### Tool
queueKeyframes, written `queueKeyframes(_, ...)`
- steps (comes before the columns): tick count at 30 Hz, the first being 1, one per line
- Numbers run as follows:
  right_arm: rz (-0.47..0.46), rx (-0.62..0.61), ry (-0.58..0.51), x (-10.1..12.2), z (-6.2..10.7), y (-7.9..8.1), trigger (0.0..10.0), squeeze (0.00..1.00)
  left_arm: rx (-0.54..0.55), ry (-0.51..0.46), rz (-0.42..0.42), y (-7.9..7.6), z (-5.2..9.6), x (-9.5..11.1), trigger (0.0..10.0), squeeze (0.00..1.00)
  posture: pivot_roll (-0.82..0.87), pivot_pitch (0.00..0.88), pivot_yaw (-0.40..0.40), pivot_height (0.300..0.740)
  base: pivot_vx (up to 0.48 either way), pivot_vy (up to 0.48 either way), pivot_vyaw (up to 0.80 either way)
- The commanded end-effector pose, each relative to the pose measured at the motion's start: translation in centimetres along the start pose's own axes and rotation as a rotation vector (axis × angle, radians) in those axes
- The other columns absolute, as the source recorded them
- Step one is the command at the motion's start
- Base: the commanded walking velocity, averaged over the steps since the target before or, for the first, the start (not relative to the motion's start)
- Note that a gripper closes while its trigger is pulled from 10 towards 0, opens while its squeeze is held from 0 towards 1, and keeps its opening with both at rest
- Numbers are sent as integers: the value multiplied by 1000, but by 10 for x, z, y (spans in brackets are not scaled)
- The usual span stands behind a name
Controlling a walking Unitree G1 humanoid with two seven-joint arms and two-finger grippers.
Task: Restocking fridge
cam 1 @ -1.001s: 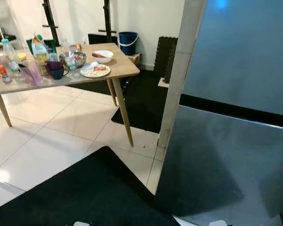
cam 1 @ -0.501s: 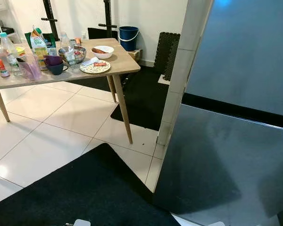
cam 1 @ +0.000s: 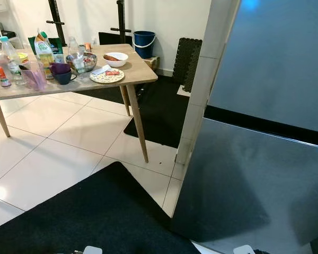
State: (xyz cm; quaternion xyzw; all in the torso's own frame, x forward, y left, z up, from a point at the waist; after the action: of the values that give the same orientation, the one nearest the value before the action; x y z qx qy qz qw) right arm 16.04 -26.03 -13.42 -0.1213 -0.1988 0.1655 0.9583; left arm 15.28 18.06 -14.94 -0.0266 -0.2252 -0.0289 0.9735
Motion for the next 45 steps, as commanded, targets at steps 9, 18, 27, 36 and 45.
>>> queueKeyframes(9,2,5,6,1,0,2,10000,0,-18,22,34,-9,-1,-6,10000,0,56,0,-69,740,0,0,0)
queueKeyframes(18,-4,-10,-6,4,0,-9,10000,0,-17,31,28,-8,-1,-7,10000,0,52,0,-60,740,0,0,0)
queueKeyframes(27,-10,-7,1,1,0,-7,10000,0,-22,24,22,-10,-2,-3,10000,0,55,0,-66,740,0,0,0)
queueKeyframes(36,-1,10,-1,6,-1,8,10000,0,-23,45,25,-11,0,-14,10000,0,56,0,-71,740,0,0,0)
queueKeyframes(45,-20,39,-26,11,-2,12,10000,0,-29,48,28,-14,0,-14,10000,0,55,0,-75,740,0,0,0)
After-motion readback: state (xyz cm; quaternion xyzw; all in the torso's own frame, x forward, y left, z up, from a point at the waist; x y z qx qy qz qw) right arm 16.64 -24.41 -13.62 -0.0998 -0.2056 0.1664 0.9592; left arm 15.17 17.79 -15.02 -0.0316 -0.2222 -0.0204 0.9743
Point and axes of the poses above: a point about 5 cm out from each wrist's last joint towards the gripper, its own z axis pointing back from the gripper into the wrist, its own x axis along the axis of the wrist's last joint, y = z × x, the point moved 5 cm from there along -z, pointing out of the wrist towards the gripper, and after that the axes turned 7 degrees about z, right-handed, at the moved point
